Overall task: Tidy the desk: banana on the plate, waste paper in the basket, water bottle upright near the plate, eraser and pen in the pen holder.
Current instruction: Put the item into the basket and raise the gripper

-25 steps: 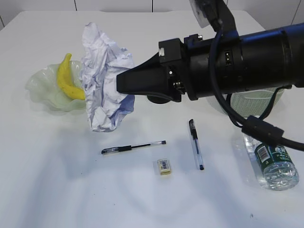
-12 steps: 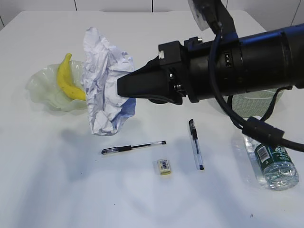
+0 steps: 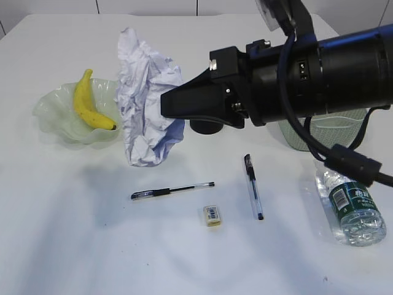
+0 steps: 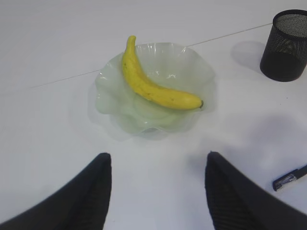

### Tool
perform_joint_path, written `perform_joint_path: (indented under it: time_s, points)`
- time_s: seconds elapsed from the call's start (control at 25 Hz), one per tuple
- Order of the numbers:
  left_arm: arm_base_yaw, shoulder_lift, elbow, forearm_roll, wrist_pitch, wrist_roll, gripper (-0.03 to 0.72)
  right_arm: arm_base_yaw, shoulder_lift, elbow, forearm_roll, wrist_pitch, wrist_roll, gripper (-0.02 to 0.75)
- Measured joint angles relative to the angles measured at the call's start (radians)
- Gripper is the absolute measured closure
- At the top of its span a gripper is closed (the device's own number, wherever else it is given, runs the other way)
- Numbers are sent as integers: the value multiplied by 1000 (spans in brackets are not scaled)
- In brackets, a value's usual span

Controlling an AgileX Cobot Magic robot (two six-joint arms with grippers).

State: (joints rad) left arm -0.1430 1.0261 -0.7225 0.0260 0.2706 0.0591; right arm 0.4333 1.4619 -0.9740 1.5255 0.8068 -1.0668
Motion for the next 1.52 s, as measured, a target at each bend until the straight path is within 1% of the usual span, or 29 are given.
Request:
perform_joint_path:
  time_s: [0.24,0.48,0.84,1.12,1.24,1.52]
  points:
    - [0,0,0,-13,0,0,256,0,-7,0,-69,-12,51,738]
    - [0,0,0,-26,0,0,256,0,-7,0,-93,-33,81,738]
    - [0,0,0,-31,4,0,256,0,-30,0,-168,-92,135,738]
    - [0,0,0,-31,6,0,257,-6,-38,0,-283,-120,223,738]
    - [0,0,0,-33,6,0,258,-44,-42,0,-317,-120,258,738]
    - [0,0,0,-35,8,0,258,-210,-64,0,-344,-96,283,738]
